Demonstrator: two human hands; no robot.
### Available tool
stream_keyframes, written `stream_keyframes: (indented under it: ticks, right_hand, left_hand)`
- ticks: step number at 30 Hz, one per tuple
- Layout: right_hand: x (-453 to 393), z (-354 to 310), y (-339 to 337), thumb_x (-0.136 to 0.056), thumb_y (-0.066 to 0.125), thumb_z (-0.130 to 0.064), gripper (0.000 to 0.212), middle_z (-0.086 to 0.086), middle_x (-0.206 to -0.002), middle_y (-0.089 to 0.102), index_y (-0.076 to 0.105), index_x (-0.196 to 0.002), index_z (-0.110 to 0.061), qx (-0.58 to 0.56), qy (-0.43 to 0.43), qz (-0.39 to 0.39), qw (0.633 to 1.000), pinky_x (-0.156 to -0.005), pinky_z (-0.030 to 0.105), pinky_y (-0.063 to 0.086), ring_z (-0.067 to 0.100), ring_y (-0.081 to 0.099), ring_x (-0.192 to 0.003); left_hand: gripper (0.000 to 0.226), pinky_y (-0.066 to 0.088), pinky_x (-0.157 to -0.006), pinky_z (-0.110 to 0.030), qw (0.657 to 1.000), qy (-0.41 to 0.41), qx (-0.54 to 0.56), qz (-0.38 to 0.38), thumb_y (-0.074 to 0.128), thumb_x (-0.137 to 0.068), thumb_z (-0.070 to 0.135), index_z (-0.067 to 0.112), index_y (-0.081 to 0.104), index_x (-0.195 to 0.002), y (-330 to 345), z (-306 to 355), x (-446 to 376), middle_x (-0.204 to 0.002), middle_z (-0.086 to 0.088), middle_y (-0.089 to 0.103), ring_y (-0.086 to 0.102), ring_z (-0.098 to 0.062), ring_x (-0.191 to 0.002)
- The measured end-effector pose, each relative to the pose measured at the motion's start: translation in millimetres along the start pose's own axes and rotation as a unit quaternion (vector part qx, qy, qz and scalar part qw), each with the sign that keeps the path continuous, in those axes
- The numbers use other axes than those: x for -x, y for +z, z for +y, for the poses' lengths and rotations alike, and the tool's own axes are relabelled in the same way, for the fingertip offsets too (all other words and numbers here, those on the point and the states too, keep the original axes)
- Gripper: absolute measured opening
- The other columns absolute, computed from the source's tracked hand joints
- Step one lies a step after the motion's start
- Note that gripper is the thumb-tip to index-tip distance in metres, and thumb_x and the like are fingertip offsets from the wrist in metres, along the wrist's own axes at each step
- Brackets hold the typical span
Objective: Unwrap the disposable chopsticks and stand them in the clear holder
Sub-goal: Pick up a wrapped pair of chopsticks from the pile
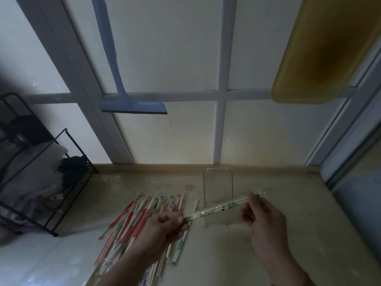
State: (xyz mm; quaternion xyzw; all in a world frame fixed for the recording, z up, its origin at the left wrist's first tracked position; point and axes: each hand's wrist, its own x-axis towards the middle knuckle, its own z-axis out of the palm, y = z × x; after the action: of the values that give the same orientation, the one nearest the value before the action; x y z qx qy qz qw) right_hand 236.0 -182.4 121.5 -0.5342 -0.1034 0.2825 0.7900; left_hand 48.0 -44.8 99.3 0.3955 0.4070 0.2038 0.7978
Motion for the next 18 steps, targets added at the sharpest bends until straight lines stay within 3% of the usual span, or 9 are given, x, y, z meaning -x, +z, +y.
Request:
stream_keyframes:
  ticks: [3, 9, 13, 16, 18]
  right_hand:
    - [-1, 0, 2, -0.087, 0.065, -0.015, 0.029, 0.004, -0.051, 0.058, 0.060, -0.061, -0.004, 0.065, -0.043, 0.019, 0.997, -0.056, 0.028, 0.049, 0.011, 0.054, -0.048]
    - [1, 6, -4, -0.091, 0.061, -0.009, 0.033, 0.006, -0.047, 0.058, 0.058, -0.059, 0.002, 0.124, -0.063, 0.018, 0.990, -0.046, 0.021, 0.048, 0.012, 0.052, -0.042]
    - [-1, 4, -13, -0.091, 0.060, -0.008, 0.028, 0.006, -0.051, 0.058, 0.059, -0.065, 0.000, 0.085, -0.026, 0.010, 0.996, -0.041, 0.023, 0.045, 0.014, 0.054, -0.043]
    - [0, 4, -20, -0.071, 0.078, -0.018, 0.019, 0.010, -0.056, 0.057, 0.066, -0.060, -0.009, -0.004, 0.085, -0.056, 0.995, -0.038, 0.024, 0.041, 0.018, 0.056, -0.044]
    - [3, 10, -28, -0.038, 0.095, -0.035, 0.043, 0.015, -0.056, 0.058, 0.068, -0.058, -0.007, 0.007, 0.149, -0.111, 0.983, -0.038, 0.024, 0.041, 0.021, 0.056, -0.043]
  left_hand:
    - [0.004, 0.053, -0.048, -0.021, 1.000, -0.001, 0.016, 0.012, 0.065, -0.070, 0.001, 0.000, 0.069, -0.070, 6, -11, 1, -0.066, -0.019, 0.062, 0.058, -0.016, -0.049]
    - [0.006, 0.054, -0.051, -0.021, 1.000, -0.004, 0.008, 0.014, 0.068, -0.069, 0.002, 0.002, 0.072, -0.066, 13, -14, 9, -0.068, -0.022, 0.063, 0.061, -0.017, -0.053]
    - [0.010, 0.056, -0.054, -0.024, 0.997, 0.040, 0.013, 0.061, 0.069, -0.071, -0.002, -0.003, 0.069, -0.081, 26, -8, 12, -0.072, -0.022, 0.067, 0.067, -0.019, -0.059]
    - [0.014, 0.056, -0.057, -0.024, 0.982, 0.083, 0.107, 0.132, 0.065, -0.085, -0.001, 0.005, 0.067, -0.098, 39, 1, 6, -0.078, -0.013, 0.071, 0.069, -0.017, -0.066]
    - [0.012, 0.056, -0.059, -0.025, 0.969, 0.109, 0.142, 0.171, 0.068, -0.086, 0.005, 0.006, 0.069, -0.098, 46, 7, 1, -0.082, -0.011, 0.073, 0.070, -0.016, -0.068]
